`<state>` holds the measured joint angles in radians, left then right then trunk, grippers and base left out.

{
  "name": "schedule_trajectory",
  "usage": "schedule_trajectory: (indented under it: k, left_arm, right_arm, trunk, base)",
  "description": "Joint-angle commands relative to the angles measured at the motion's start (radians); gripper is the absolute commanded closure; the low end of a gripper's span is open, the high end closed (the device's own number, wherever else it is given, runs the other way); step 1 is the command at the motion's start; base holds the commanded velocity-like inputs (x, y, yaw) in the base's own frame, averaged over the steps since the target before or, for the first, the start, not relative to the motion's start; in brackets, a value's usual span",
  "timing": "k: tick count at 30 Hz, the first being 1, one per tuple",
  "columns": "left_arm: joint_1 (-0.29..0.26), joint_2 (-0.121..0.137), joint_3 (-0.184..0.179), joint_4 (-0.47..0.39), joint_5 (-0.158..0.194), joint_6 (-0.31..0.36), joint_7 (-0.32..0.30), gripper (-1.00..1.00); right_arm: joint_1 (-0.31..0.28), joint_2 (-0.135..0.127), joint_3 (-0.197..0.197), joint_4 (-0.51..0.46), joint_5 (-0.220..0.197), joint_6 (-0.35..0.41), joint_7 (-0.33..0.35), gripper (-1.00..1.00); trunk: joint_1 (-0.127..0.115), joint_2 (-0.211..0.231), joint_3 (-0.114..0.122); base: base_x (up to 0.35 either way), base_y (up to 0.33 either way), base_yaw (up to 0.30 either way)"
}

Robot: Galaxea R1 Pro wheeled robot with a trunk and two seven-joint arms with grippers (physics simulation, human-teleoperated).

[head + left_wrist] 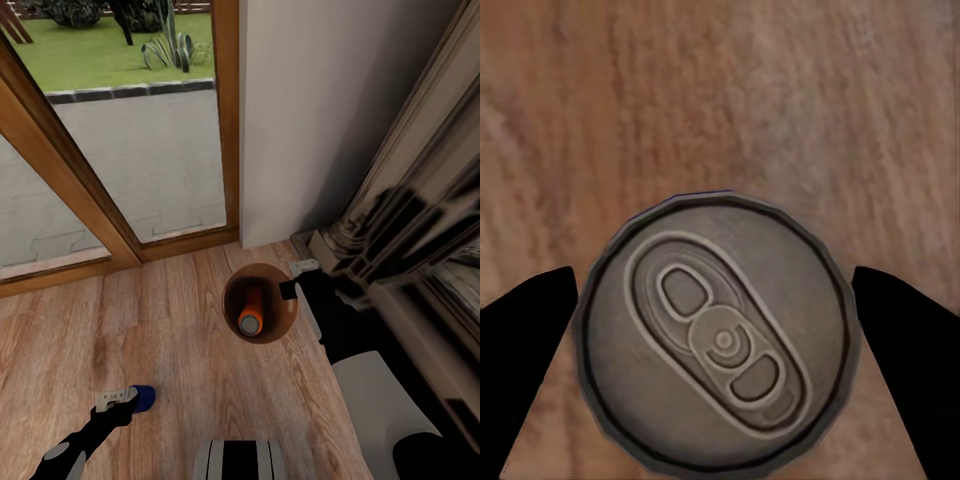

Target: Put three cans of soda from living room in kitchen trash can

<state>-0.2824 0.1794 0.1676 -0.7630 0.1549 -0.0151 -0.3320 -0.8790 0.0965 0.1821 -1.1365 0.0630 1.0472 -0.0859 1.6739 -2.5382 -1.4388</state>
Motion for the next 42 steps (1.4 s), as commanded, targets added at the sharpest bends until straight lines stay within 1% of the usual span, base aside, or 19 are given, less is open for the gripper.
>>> schedule_trajectory:
  k: [1,11,28,33,35,42]
  left_arm:
    - [0.000,0.000,0.000,0.001,-0.003,-0.001,0.002,1.00]
    - [0.000,0.000,0.000,0.001,-0.003,-0.002,0.002,1.00]
    - [0.000,0.000,0.001,0.002,-0.005,0.011,0.003,1.00]
    - [0.000,-0.001,0.001,0.001,-0.004,0.012,-0.001,1.00]
    - [0.000,0.000,0.000,0.000,-0.002,0.012,-0.004,1.00]
    - [0.000,0.000,-0.004,-0.008,0.005,0.013,-0.006,1.00]
  right_arm:
    - [0.000,0.000,0.001,0.000,-0.014,0.000,0.000,1.00]
    - [0.003,0.000,0.003,0.001,-0.014,0.000,0.001,1.00]
    - [0.006,0.000,0.002,0.073,-0.015,0.000,0.000,1.00]
    - [0.006,0.000,0.002,0.112,-0.016,0.000,-0.001,1.00]
    - [0.007,0.000,0.002,0.147,-0.017,0.000,-0.001,1.00]
    - [0.009,0.001,0.003,0.181,-0.020,0.000,-0.002,1.00]
  trunk:
    - [0.000,0.000,0.000]
    - [0.000,0.000,0.000]
    - [-0.008,0.004,0.066]
    - [-0.010,0.005,0.085]
    - [-0.011,0.006,0.093]
    - [-0.014,0.007,0.120]
  base:
    - [0.000,0.000,0.000]
    - [0.000,0.000,0.000]
    - [0.000,0.000,0.000]
    - [0.000,0.000,0.000]
    - [0.000,0.000,0.000]
    - [0.000,0.000,0.000]
